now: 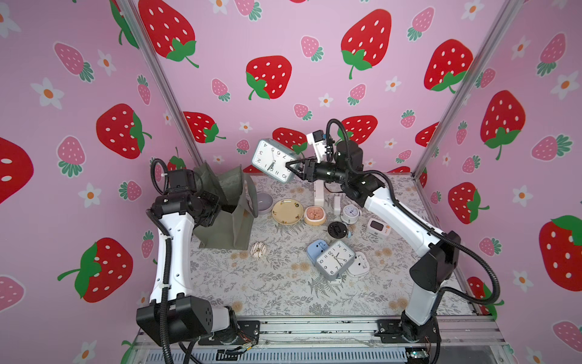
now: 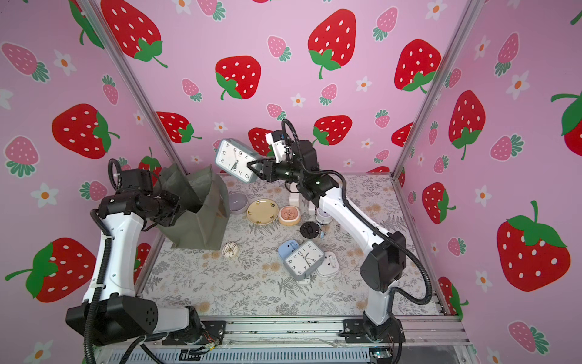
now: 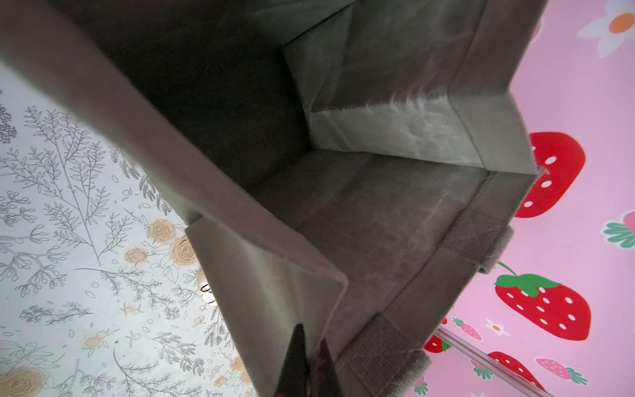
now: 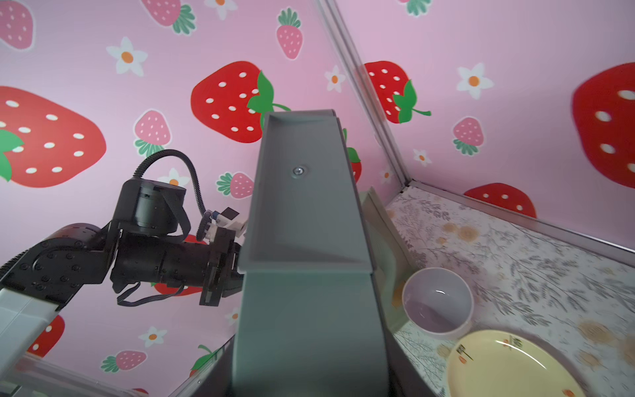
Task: Put the alarm clock into the canvas bag
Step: Move the canvas bag to the center of the board.
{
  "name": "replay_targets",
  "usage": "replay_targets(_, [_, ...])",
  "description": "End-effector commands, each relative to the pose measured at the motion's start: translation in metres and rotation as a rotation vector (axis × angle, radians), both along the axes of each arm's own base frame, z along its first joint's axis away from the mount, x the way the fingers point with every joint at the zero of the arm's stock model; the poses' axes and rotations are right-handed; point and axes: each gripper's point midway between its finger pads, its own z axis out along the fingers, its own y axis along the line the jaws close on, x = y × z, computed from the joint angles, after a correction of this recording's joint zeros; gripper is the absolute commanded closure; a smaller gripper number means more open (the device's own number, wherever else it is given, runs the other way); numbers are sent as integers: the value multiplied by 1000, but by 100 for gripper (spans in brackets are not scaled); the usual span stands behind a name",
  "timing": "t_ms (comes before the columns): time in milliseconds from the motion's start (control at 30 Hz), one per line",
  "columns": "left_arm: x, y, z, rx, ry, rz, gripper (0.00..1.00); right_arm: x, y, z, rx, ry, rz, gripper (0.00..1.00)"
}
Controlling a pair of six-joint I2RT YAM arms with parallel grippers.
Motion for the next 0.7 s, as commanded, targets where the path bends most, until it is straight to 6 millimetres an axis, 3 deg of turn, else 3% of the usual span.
replay_targets(0, [-26, -11, 3, -8, 14, -29, 100, -10, 18, 43, 73, -130, -15, 85])
replay_targets(200, [-38, -25, -3, -62, 15, -67, 100, -34, 71, 41, 90, -137, 24, 86])
replay_targets(400, [-48, -24, -3, -46, 21, -84, 100, -56, 117, 19, 77, -123, 57, 86])
replay_targets(433, [-49, -26, -4, -56, 22, -89, 97, -60, 124, 13, 69, -120, 66, 86])
replay_targets(533, [-51, -25, 2, -41, 1, -94, 73, -68, 138, -3, 38, -108, 69, 86])
replay_targets(667, [-60, -15, 22, 38, -25, -87, 46, -66, 141, -5, 44, -86, 48, 87])
